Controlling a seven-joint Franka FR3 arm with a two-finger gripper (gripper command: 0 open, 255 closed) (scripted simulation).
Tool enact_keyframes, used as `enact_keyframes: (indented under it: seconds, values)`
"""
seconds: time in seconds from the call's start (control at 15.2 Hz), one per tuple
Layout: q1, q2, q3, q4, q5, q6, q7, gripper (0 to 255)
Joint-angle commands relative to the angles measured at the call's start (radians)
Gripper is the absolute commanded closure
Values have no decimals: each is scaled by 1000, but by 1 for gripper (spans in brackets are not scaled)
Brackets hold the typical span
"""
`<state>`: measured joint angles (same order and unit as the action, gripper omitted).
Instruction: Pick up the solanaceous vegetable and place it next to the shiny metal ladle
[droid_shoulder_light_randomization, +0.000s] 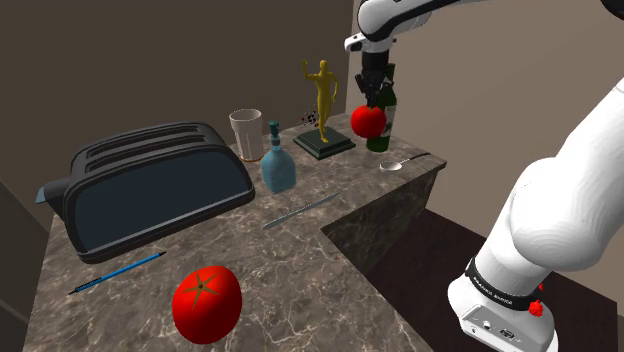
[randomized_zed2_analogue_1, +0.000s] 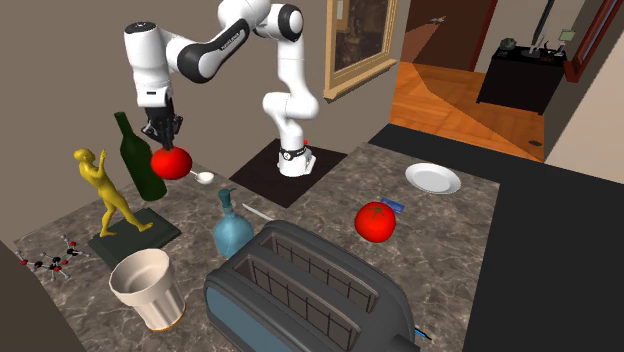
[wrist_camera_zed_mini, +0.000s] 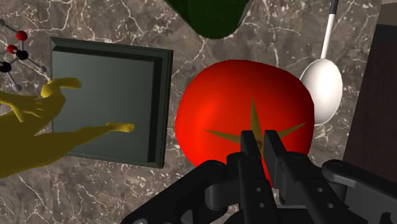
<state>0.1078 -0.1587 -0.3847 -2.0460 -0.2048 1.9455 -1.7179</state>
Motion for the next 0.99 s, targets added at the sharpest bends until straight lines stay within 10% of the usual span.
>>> enact_keyframes:
  seconds: [0.0,0.92]
  values:
    - [-1,3,-2,-26,-1,30,3,255]
    - [-6,62,-16,-159,3,219,14,255]
